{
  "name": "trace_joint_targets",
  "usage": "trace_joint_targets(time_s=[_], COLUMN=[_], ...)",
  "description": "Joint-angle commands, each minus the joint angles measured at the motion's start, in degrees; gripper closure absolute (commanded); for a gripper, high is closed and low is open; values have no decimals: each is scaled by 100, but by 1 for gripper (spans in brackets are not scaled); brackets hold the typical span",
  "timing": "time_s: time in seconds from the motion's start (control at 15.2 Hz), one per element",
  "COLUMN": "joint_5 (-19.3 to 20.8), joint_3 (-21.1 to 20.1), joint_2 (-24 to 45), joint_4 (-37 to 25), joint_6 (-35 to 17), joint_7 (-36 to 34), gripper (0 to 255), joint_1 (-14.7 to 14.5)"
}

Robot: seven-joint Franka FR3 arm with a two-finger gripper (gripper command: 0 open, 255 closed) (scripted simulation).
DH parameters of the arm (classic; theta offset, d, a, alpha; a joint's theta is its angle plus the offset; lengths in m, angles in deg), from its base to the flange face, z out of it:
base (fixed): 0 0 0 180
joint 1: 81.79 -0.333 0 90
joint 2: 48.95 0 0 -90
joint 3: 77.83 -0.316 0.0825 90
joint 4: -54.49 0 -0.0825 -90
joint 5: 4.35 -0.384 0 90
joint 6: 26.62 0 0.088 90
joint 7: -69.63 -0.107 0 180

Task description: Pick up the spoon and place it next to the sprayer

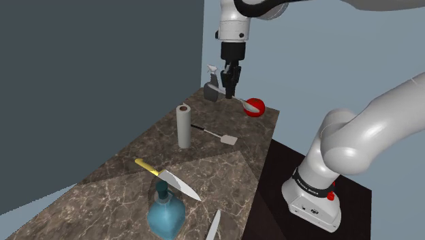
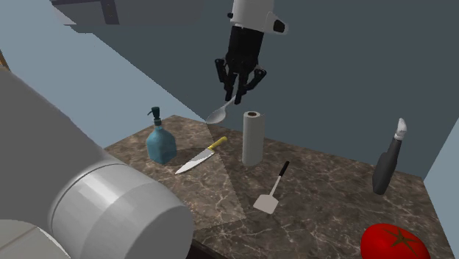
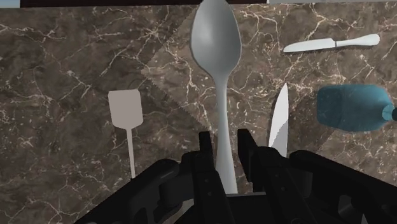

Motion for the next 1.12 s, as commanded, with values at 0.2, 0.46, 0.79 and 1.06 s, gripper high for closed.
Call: trace_joint_targets(time_s=[0.2,0.46,0.79,1.06], joint_5=[237,342,363,294], joint_3=[400,694,1017,1231], joint_2=[749,1396,2283,3065], joint_4=[-676,-1321,-2287,-3215], joint_6=[-4,40,176,372], joint_7=[554,990,1527,1944], gripper=[255,255,255,255], joint_1=[216,373,575,769])
